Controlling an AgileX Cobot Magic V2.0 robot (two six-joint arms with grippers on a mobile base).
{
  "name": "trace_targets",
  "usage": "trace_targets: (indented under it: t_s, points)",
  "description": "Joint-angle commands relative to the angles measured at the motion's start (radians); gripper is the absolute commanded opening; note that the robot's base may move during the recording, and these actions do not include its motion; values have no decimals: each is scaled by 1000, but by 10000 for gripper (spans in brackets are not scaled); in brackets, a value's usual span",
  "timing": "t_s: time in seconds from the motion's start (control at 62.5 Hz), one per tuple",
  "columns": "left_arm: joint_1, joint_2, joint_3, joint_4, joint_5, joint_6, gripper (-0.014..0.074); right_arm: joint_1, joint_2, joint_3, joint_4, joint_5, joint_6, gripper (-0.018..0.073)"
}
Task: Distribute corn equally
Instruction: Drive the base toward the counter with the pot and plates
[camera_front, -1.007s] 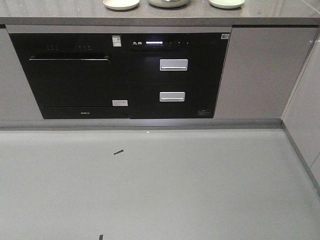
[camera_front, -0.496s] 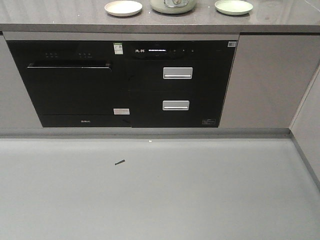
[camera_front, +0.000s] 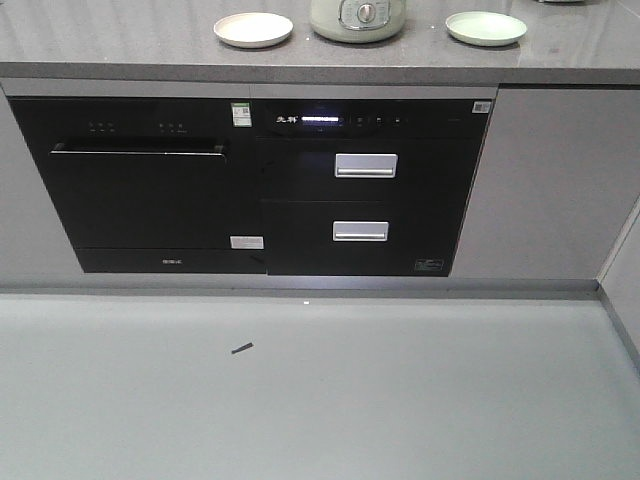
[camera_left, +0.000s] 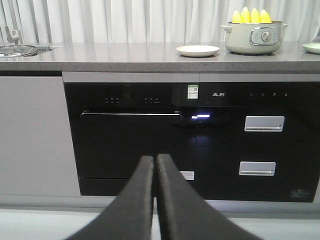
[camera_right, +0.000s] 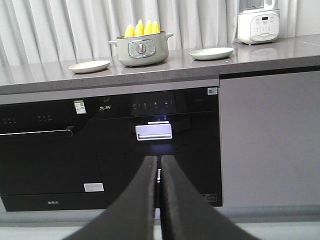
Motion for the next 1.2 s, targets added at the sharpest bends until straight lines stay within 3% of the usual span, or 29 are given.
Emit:
trace_targets:
  t_s: [0.0, 1.183]
  points:
    - [2, -16, 14, -1, -68, -8, -7, -4, -1, 10, -5, -73, -2, -2]
    - [2, -16, 14, -1, -68, -8, -7, -4, -1, 10, -5, -73, -2, -2]
